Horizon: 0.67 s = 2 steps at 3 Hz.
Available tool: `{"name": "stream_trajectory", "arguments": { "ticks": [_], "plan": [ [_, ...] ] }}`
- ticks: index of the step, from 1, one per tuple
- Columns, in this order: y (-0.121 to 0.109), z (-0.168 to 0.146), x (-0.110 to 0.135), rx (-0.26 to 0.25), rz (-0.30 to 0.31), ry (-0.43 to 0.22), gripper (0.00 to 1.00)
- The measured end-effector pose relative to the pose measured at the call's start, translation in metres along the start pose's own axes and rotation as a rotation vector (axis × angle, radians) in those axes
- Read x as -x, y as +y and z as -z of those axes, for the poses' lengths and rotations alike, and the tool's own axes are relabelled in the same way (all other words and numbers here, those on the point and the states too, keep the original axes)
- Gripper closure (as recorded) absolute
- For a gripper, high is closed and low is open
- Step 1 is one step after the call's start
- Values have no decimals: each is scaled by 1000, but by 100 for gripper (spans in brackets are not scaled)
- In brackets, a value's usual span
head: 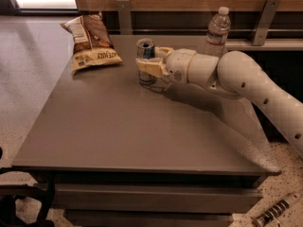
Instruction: Place redbull can upright
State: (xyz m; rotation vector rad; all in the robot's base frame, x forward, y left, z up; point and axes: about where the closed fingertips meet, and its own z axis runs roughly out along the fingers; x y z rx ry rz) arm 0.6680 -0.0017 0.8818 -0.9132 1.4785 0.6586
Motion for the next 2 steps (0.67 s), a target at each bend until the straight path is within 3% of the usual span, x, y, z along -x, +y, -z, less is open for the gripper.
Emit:
{"name": "stream_trajectory", "arguments": {
  "ticks": [2],
  "plan": [
    [0, 0, 1, 0, 0, 0, 53]
  ]
}}
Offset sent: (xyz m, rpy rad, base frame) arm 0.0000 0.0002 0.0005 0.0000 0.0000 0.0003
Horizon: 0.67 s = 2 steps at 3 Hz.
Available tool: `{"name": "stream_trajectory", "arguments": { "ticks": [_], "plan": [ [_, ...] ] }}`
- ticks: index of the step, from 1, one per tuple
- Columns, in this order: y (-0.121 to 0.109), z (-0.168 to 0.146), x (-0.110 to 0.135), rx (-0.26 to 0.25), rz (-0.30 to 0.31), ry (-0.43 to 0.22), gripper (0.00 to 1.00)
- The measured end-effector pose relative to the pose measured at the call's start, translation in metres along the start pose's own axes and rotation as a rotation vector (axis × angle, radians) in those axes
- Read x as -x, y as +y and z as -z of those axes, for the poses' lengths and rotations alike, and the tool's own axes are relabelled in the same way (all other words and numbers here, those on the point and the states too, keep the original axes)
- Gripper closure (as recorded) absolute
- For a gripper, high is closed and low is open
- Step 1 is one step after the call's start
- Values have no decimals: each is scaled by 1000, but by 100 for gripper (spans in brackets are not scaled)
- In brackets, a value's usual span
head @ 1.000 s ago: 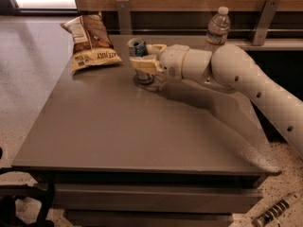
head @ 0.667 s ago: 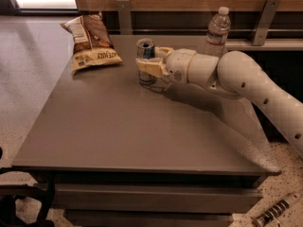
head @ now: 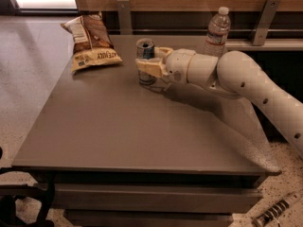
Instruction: Place redbull can upright
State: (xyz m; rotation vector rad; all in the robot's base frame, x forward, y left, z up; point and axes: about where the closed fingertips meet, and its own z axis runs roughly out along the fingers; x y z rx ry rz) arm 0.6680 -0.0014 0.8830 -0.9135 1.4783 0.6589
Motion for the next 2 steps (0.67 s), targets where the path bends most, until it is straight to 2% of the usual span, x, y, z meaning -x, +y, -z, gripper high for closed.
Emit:
{"name": "stream_trajectory", "arguments": {
  "ticks": [1, 2],
  "plan": [
    [0, 0, 0, 0, 0, 0, 31],
    [2, -2, 1, 4, 1, -1, 2]
  ]
}}
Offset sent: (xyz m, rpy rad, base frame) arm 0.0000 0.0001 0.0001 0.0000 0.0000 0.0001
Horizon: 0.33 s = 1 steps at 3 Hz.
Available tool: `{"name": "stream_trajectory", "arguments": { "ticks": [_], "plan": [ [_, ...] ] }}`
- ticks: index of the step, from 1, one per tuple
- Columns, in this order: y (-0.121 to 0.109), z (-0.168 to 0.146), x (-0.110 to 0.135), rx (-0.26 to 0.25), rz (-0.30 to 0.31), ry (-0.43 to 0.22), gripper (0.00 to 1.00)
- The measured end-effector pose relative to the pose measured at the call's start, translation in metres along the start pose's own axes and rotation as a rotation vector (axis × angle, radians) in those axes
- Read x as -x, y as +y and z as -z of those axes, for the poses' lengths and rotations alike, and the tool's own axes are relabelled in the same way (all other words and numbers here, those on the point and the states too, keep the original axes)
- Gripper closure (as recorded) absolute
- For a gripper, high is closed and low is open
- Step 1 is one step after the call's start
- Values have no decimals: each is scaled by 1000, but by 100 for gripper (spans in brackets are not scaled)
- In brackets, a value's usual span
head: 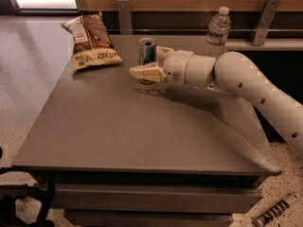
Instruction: Place redbull can upright
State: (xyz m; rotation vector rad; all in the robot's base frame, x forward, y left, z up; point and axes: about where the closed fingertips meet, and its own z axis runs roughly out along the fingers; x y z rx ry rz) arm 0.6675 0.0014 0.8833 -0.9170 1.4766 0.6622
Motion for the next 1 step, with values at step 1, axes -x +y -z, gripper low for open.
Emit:
{"name": "stream_trajectory", "arguments": {
  "ticks": [1],
  "plan": [
    [1, -1, 0, 1, 0, 0, 0]
  ]
}}
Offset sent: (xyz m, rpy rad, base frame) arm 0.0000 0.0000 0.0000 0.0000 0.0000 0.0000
